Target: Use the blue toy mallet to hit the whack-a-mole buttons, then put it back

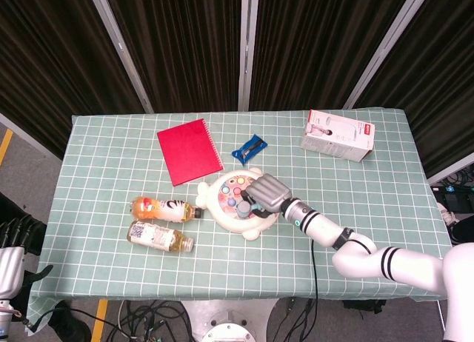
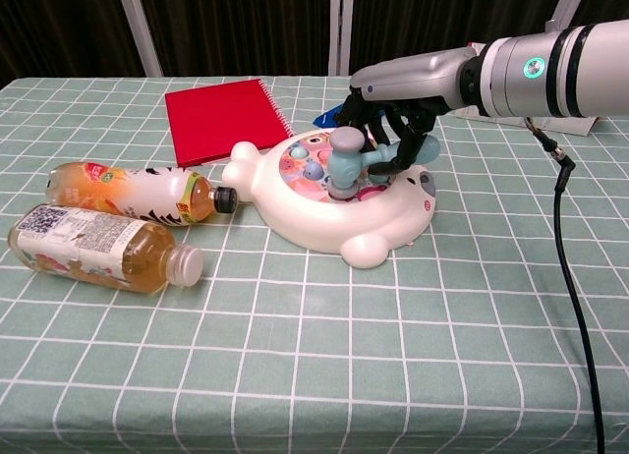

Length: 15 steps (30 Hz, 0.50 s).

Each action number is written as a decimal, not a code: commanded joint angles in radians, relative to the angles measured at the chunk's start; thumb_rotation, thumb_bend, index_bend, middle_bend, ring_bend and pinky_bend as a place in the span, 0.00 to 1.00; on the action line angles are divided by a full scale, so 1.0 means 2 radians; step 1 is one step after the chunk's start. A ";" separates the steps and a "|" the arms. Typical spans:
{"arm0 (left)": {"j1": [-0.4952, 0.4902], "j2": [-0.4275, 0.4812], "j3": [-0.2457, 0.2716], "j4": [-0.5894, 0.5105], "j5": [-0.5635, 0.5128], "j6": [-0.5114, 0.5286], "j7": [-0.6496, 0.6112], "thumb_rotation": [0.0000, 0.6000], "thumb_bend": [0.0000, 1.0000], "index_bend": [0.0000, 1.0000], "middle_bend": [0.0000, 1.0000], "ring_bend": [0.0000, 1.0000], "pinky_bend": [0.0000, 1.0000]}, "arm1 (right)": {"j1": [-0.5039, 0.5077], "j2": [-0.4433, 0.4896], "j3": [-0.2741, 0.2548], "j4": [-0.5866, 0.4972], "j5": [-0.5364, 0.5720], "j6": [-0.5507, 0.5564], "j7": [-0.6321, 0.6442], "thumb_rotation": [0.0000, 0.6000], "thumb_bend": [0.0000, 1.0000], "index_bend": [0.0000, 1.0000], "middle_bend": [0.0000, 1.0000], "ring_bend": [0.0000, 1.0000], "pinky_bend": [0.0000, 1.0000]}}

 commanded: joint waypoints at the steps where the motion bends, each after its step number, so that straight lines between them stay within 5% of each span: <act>1: 0.001 0.000 -0.001 0.000 -0.001 0.001 -0.001 1.00 0.03 0.15 0.06 0.00 0.00 | -0.004 0.006 0.005 -0.008 0.001 0.014 0.005 1.00 0.48 0.74 0.63 0.49 0.64; 15: 0.000 0.002 0.000 -0.004 0.001 -0.001 0.004 1.00 0.03 0.15 0.06 0.00 0.00 | 0.003 0.009 0.001 0.018 0.029 -0.003 0.003 1.00 0.48 0.74 0.63 0.49 0.64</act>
